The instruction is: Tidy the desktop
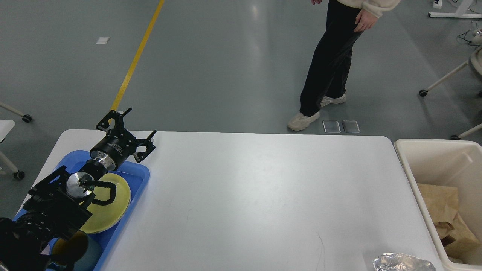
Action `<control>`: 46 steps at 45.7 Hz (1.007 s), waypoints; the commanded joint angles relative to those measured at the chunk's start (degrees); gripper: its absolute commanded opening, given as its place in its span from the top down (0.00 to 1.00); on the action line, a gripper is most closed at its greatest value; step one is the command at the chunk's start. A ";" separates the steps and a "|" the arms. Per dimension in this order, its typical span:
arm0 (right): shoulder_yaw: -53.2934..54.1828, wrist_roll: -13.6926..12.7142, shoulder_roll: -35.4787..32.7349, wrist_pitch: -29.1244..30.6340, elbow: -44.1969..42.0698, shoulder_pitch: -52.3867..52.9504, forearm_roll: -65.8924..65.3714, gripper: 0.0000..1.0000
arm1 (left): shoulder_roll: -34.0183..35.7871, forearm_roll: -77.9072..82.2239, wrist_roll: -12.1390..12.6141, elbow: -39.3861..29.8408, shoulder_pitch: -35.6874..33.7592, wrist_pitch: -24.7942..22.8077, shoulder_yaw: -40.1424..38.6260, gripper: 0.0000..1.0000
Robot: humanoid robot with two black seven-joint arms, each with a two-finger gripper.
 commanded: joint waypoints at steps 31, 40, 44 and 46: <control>20.51 0.53 -1.00 -10.63 -6.43 -25.21 9.40 0.48 | -0.01 0.01 0.00 0.00 0.00 0.00 0.00 0.04; 20.51 0.53 -1.09 -10.63 -6.43 -25.30 9.49 0.30 | -0.01 0.01 0.00 0.00 0.00 0.00 0.00 0.04; 20.51 0.45 -1.18 -10.63 -6.34 -25.30 9.49 0.26 | -0.01 -0.08 0.00 0.00 0.00 0.00 0.00 0.04; 20.51 0.53 -1.18 -10.63 -6.34 -25.30 9.49 0.25 | -0.01 0.01 0.00 0.00 0.00 0.00 0.00 0.04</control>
